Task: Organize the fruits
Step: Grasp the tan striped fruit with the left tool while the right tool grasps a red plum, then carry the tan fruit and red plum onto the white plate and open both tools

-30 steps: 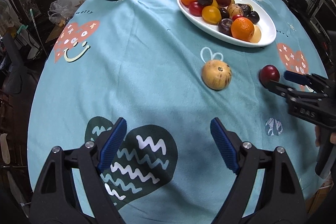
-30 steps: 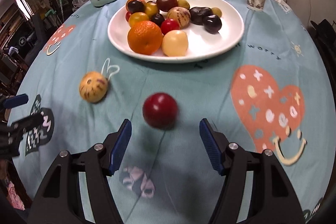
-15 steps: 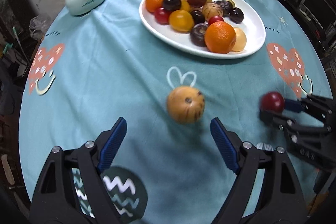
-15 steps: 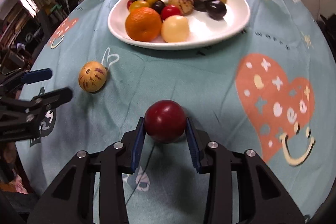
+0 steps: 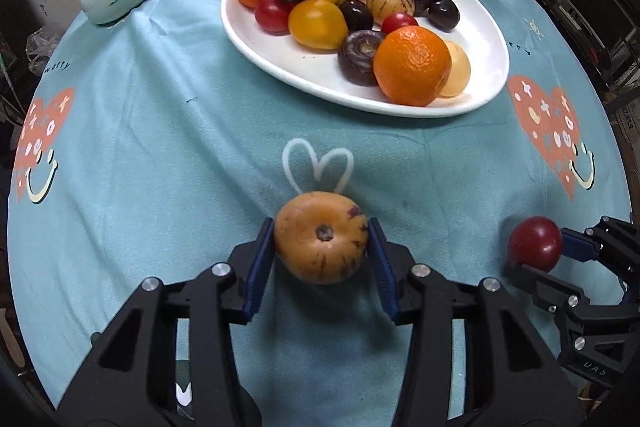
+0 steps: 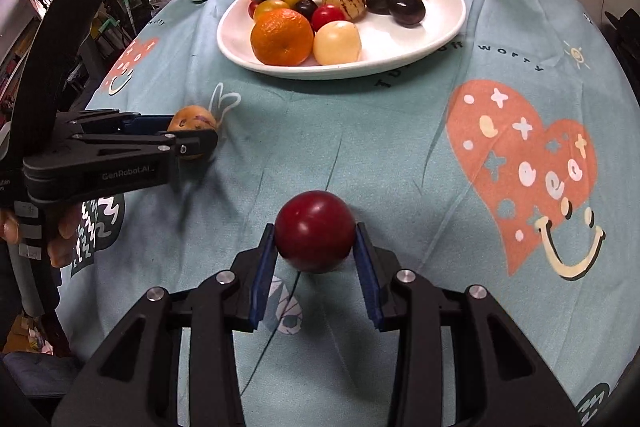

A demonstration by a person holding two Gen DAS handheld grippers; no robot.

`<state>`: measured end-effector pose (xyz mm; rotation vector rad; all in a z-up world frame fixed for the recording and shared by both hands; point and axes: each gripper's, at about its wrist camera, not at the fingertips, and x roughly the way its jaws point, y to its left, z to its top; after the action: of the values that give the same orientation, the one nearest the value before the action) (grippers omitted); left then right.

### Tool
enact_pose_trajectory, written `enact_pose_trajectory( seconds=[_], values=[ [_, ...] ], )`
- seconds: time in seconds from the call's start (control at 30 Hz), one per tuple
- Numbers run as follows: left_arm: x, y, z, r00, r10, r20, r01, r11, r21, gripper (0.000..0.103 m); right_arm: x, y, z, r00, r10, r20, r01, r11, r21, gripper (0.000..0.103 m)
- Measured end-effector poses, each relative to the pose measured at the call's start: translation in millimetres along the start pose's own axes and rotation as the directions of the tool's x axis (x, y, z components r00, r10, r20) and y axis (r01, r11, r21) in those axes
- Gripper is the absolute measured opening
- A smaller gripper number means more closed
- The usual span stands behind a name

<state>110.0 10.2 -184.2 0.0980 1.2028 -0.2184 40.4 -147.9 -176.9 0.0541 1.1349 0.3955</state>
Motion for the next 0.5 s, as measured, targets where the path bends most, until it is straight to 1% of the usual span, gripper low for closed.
enact_pose_trajectory(
  seconds=[0.1,0.27,0.5],
  values=[
    [-10.7,-1.4,-3.1,1.0,0.012,0.023,-0.012,1.0,0.004,0.046,-4.7,2.5,-3.2,1.0,-0.006,0.005,0.006,1.0,-0.004,0.038],
    [-45.0,-10.9,-10.3,0.995,0.049,0.089,-0.052,0.998,0.03,0.046,-16.3,5.8,-8.5,0.999,-0.016,0.03,0.016,1.0,-0.004,0.038],
    [-95.4,-27.1,-24.1,0.982,0.052,0.182,-0.064,0.996,0.061,0.046,-53.9,24.0,-14.1,0.993,-0.017,0.12,0.021,0.999,-0.035,0.039]
  ],
)
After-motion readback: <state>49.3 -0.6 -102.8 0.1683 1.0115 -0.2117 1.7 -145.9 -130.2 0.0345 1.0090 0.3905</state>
